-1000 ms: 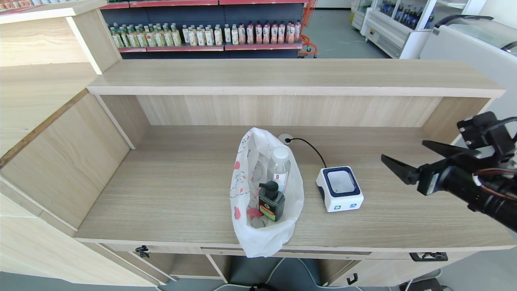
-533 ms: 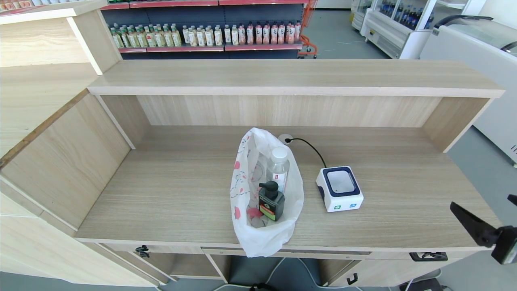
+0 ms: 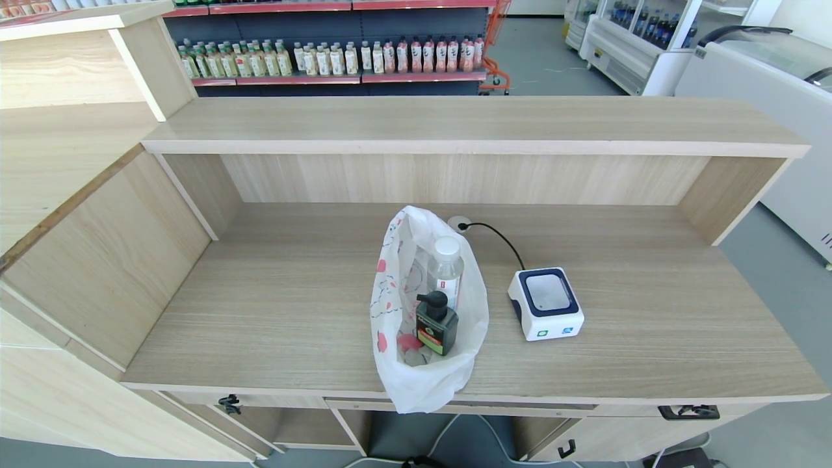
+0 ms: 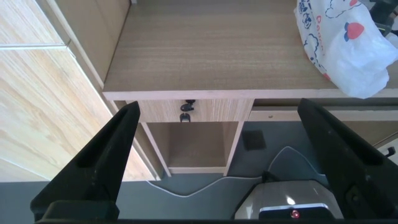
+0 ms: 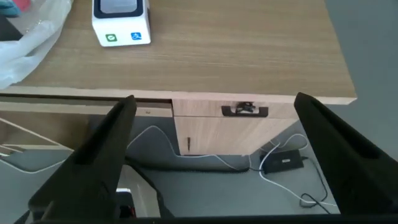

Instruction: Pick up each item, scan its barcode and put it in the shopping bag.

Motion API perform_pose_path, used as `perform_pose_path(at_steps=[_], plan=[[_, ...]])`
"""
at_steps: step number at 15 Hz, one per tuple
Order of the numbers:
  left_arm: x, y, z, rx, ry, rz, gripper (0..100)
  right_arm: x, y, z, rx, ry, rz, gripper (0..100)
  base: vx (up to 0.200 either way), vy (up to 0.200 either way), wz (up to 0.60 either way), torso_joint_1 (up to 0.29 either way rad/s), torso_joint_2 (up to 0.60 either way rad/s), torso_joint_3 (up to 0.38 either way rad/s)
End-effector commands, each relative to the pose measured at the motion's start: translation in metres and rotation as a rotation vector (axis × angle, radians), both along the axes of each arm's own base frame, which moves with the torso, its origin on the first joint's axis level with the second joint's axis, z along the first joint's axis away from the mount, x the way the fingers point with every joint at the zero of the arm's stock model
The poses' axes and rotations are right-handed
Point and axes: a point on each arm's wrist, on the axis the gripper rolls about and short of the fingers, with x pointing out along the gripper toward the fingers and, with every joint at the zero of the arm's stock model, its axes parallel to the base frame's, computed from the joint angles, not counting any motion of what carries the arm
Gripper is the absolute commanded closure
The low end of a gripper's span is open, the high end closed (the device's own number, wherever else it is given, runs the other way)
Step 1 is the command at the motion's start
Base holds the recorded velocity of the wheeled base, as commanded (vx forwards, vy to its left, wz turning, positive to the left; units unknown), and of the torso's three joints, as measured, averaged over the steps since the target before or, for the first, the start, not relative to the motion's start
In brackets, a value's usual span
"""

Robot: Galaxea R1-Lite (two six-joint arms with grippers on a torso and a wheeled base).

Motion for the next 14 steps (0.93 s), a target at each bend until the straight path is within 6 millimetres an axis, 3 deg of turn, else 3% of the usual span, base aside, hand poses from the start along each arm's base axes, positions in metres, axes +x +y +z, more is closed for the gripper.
perform_pose_path(at_steps=[1,14], plan=[[0.0000,0.0000,0.0000,0.002,0.000,-0.001,0,-0.0211,0.0016,-0.0119,0.025,-0.155,0.054,0,0.000,0.000,0.00,0.000,0.00,0.000],[0.0000,0.0000,0.0000,0.000,0.000,0.001,0,-0.0234,0.0019,-0.0184,0.083,-0.130,0.024,0,0.000,0.000,0.00,0.000,0.00,0.000]])
